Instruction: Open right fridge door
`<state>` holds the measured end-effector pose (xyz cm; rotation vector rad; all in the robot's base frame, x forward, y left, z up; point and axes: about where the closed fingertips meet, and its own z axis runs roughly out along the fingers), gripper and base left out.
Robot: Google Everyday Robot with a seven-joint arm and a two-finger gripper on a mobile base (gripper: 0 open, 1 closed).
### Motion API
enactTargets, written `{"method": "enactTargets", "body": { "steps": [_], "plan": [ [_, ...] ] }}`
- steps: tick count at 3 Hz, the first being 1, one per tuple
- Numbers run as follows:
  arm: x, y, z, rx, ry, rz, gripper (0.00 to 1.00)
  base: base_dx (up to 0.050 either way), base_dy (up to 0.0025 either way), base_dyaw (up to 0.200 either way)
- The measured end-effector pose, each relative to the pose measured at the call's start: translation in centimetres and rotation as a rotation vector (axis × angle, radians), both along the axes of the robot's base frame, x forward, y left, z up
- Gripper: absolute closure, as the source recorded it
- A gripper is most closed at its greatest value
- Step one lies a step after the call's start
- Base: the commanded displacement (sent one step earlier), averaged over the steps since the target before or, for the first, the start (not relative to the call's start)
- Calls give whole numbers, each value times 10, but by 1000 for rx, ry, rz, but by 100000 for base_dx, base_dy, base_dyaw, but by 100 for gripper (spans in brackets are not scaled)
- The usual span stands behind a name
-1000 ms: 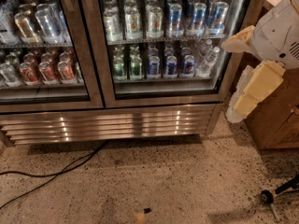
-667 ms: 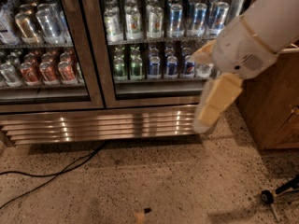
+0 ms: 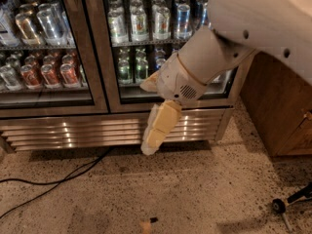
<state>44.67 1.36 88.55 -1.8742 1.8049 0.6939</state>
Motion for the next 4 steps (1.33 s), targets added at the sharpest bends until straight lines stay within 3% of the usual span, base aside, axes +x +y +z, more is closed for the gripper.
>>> {"method": "enactTargets", "body": {
  "steps": [1,2,3,4],
  "plan": [
    [12,35,-9,149,22,26,0,0,0,0],
    [12,35,-9,149,22,26,0,0,0,0],
    [13,38,-13,146,56,33,0,0,0,0],
    [2,29,-16,236,62,10,0,0,0,0]
  ]
}}
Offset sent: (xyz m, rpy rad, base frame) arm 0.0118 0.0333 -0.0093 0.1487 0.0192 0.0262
